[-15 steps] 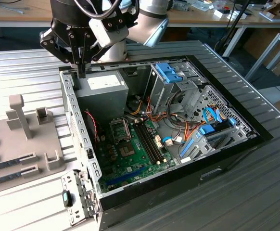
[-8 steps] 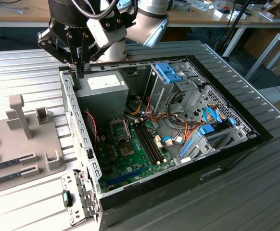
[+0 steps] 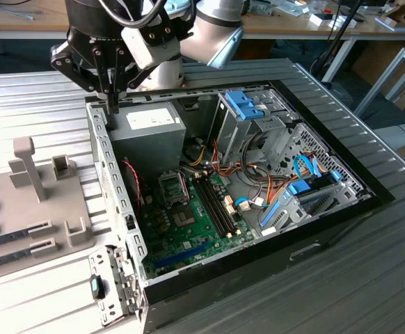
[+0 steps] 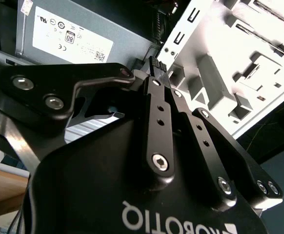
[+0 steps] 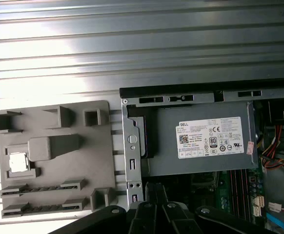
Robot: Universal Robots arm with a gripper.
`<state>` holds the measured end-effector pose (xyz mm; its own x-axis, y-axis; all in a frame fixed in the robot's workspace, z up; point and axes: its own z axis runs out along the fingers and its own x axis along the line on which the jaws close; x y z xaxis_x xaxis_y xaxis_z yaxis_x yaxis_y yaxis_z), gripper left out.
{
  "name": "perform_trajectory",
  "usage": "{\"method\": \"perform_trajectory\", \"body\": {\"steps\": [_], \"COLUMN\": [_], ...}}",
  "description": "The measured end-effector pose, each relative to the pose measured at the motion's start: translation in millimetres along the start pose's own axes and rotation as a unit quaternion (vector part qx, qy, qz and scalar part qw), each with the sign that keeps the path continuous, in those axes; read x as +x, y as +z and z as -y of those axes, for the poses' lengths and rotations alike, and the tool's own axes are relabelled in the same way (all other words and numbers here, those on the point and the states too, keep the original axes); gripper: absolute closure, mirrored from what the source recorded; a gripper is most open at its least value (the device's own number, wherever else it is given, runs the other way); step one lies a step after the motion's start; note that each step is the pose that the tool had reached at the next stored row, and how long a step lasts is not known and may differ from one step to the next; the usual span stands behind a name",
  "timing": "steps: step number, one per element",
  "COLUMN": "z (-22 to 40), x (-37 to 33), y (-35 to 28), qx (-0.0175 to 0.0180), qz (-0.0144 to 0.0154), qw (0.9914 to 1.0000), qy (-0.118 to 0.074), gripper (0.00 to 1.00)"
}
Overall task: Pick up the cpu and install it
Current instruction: 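Reach for the cpu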
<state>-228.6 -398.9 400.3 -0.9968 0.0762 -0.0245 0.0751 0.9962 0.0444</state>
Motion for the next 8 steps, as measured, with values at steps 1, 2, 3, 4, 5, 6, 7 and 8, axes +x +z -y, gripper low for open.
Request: {"method": "perform_trajectory", "body": {"steps": [1,2,3,4,5,6,7,8], "z": [0.0,0.1,0.2,0.2,0.3,0.4,0.4,0.5], "x": [0.3,1.3,2.1,3.1,3.8,4.8,5.4,6.1], "y": [0.0,0.0,-0.1,-0.1,-0.1,-0.2,-0.2,-0.2], "qx": [0.0,0.0,0.0,0.0,0.0,0.0001,0.0,0.0], "qz": [0.0,0.0,0.0,0.0,0.0,-0.0001,0.0,0.0], "qw": [1.0,1.0,1.0,1.0,1.0,1.0,1.0,1.0], "qy": [0.0,0.0,0.0,0.0,0.0,0.0,0.0,0.0], "gripper": [0.9,0.9,0.9,0.9,0.9,0.9,0.9,0.9]}}
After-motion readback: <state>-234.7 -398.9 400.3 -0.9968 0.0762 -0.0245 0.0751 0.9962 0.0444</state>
